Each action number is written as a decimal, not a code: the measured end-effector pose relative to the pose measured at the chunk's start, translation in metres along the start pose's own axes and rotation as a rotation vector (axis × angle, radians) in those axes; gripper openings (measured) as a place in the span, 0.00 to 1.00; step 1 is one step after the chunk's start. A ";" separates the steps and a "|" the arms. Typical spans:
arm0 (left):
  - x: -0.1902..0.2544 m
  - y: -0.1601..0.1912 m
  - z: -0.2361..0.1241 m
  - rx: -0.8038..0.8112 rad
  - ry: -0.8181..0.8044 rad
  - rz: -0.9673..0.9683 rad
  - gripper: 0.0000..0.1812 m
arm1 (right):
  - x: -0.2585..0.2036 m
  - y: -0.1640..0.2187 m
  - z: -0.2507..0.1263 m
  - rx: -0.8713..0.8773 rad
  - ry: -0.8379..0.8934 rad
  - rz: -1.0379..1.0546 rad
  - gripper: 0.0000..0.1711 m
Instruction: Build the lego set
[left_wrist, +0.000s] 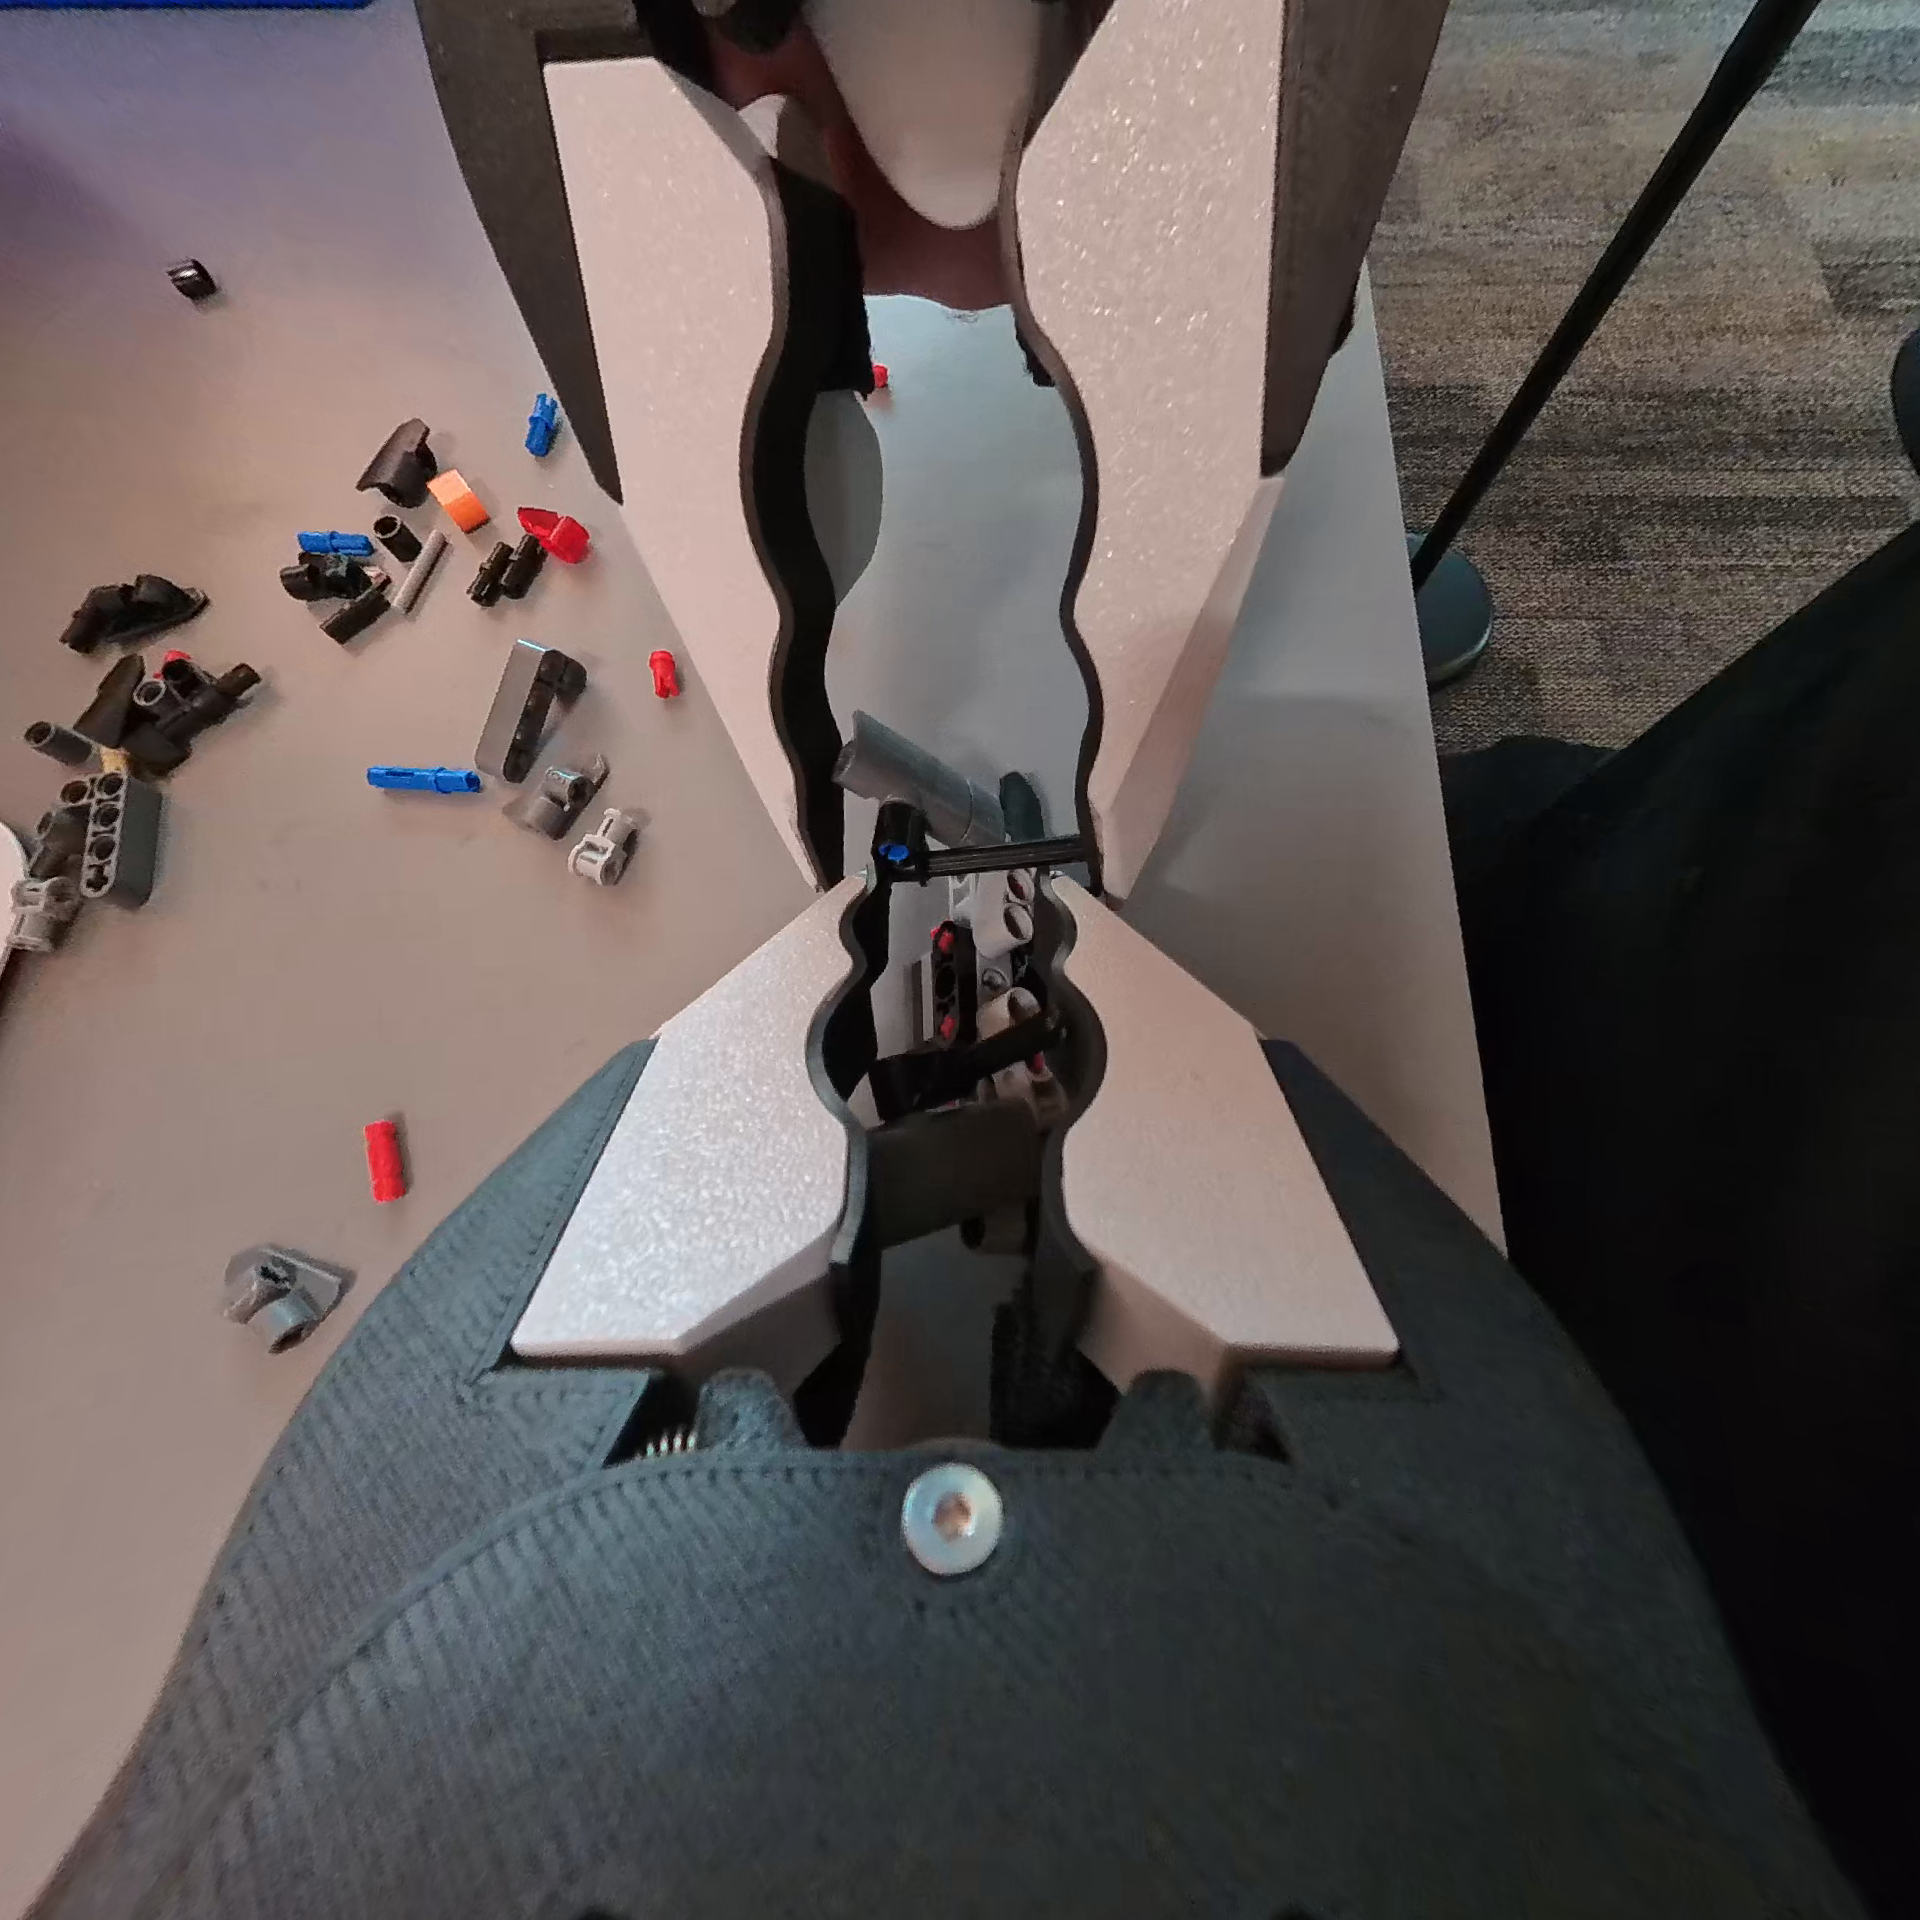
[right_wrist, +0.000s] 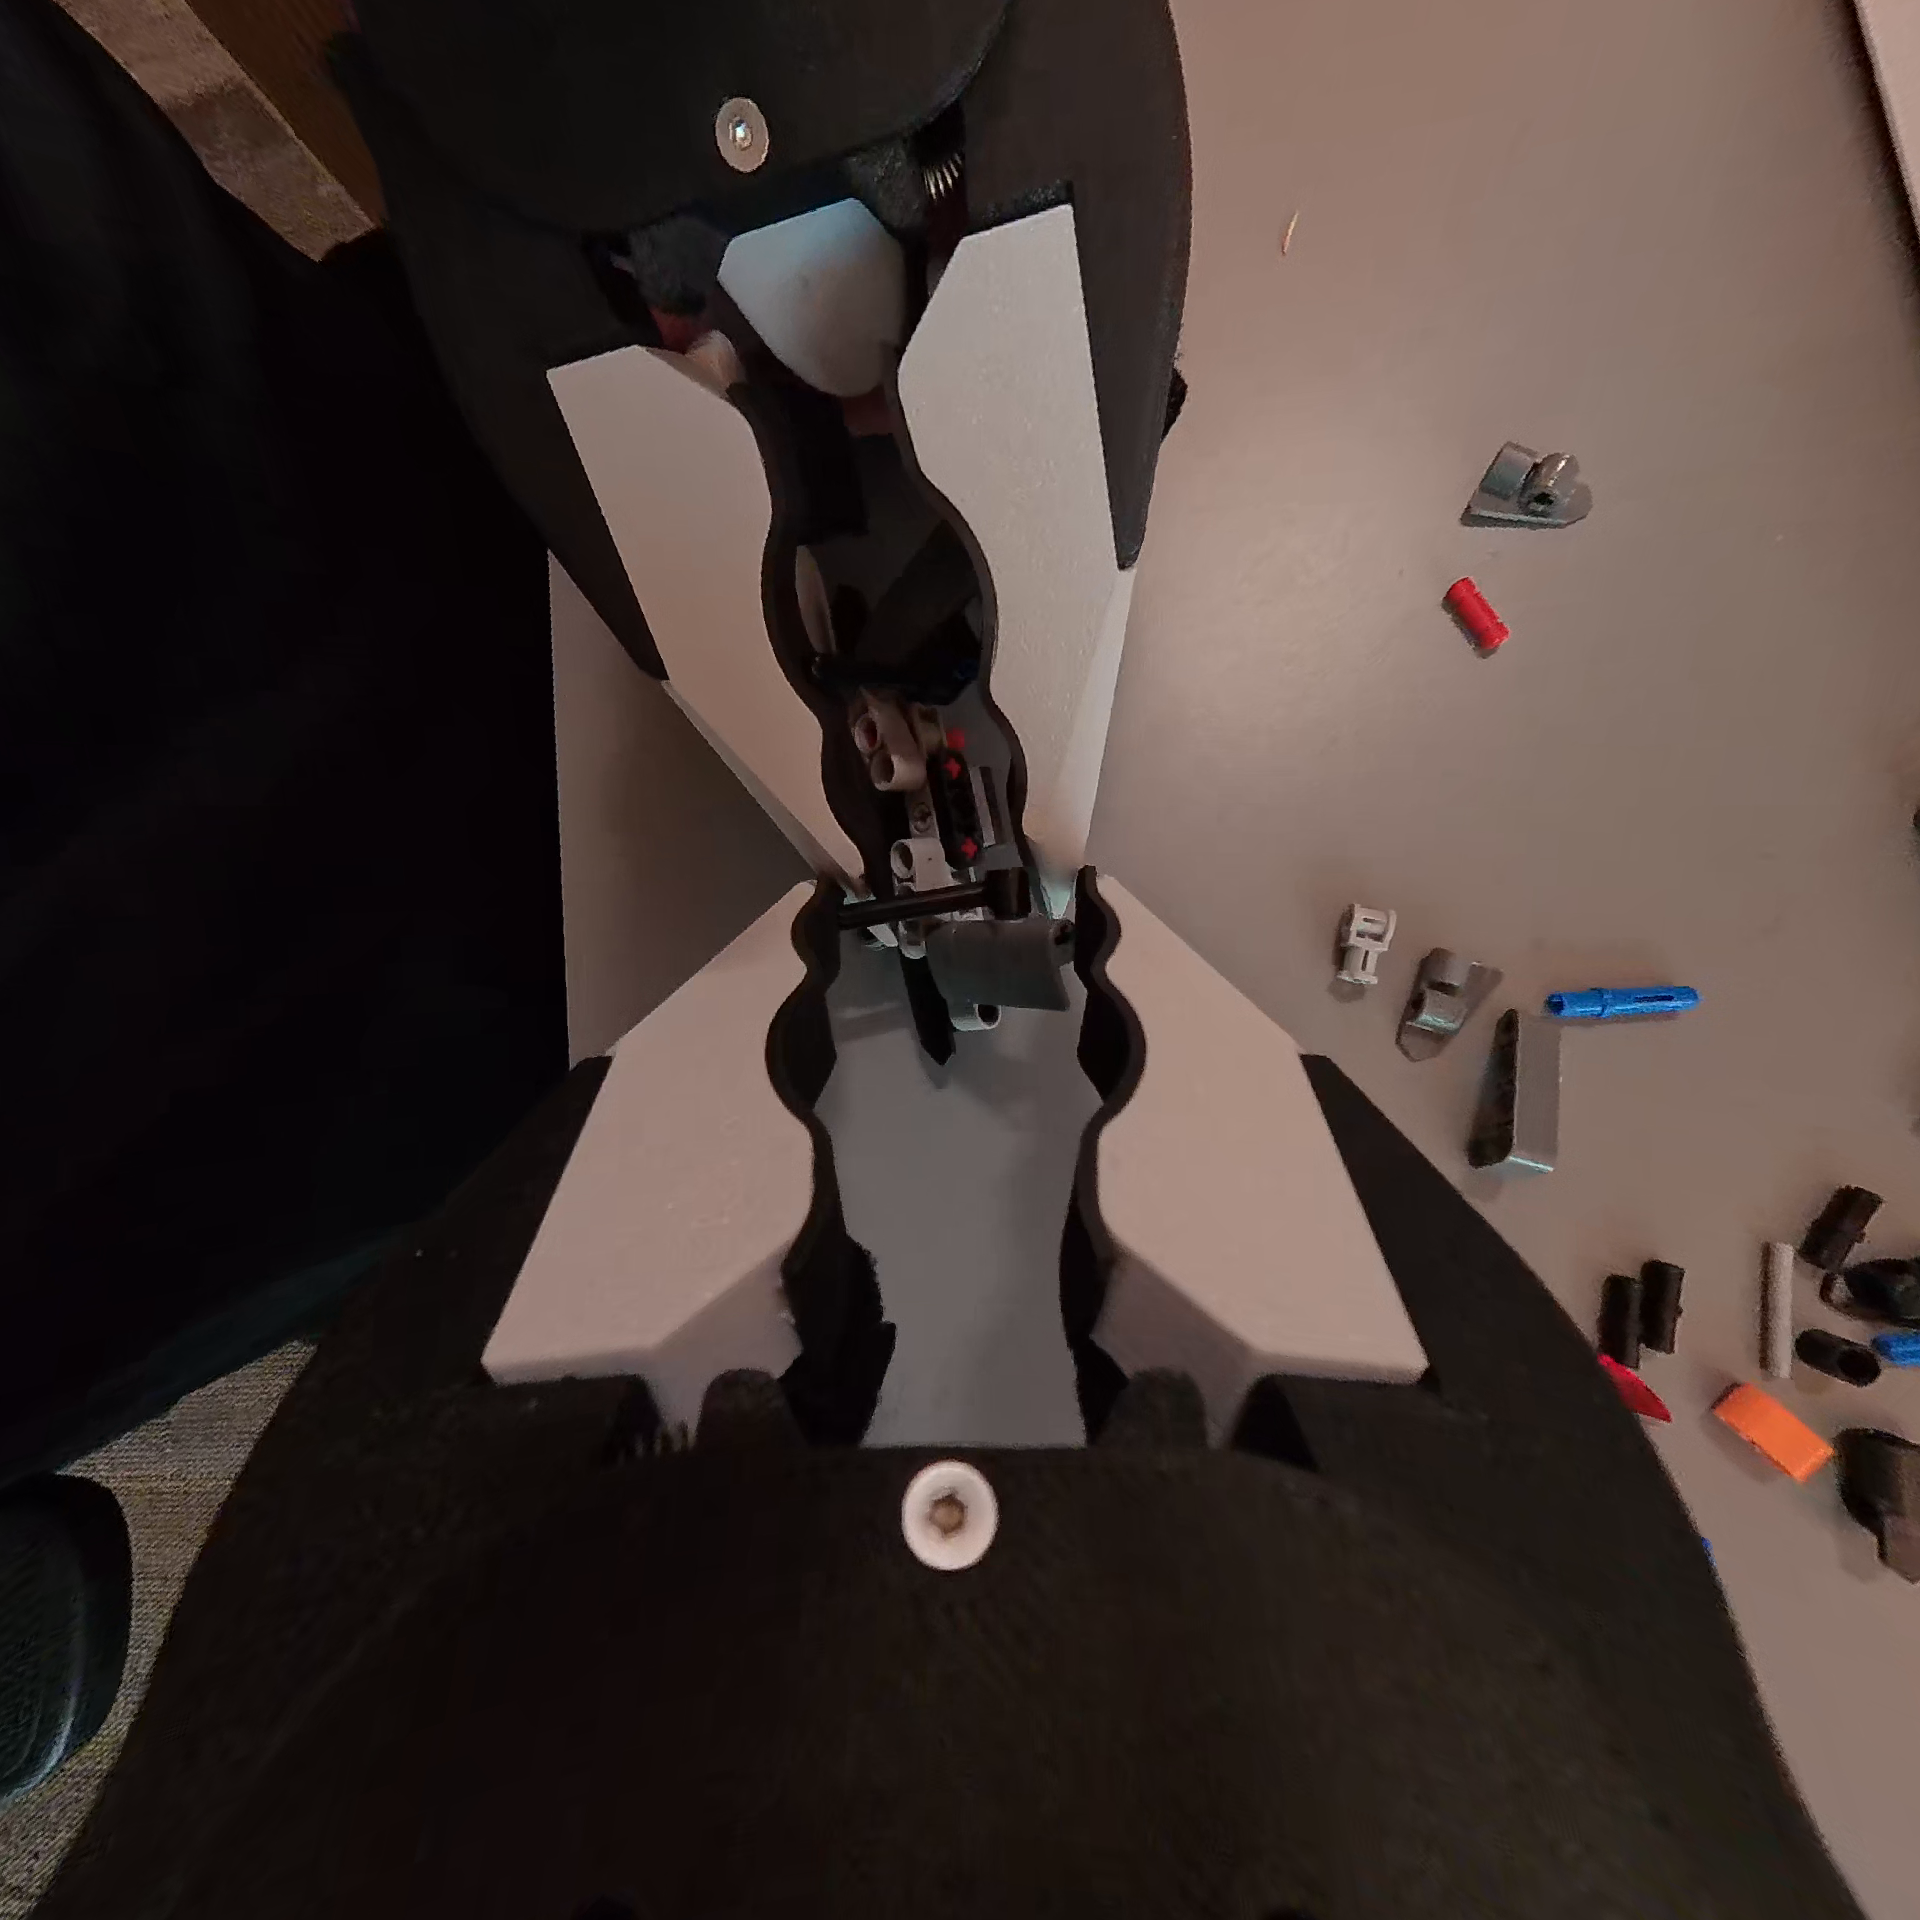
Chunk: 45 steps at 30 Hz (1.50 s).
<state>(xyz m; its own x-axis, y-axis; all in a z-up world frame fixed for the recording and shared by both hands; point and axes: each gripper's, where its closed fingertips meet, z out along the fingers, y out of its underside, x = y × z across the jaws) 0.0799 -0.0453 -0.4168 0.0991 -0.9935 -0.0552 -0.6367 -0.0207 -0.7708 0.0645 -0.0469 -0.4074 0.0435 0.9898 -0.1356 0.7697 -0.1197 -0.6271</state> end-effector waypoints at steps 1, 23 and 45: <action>0.000 0.000 0.000 -0.001 0.004 -0.007 0.14 | 0.000 0.000 0.000 0.004 0.001 0.000 0.25; 0.002 0.001 0.003 -0.018 0.019 -0.013 0.13 | 0.000 0.004 0.001 -0.007 0.002 0.001 0.25; 0.002 0.001 0.004 -0.013 0.015 -0.007 0.13 | 0.001 0.008 -0.002 -0.030 -0.016 0.030 0.23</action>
<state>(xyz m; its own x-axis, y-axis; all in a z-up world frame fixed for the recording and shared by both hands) 0.0830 -0.0471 -0.4201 0.0920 -0.9949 -0.0403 -0.6457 -0.0288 -0.7631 0.0714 -0.0467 -0.4110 0.0568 0.9843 -0.1668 0.7867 -0.1470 -0.5995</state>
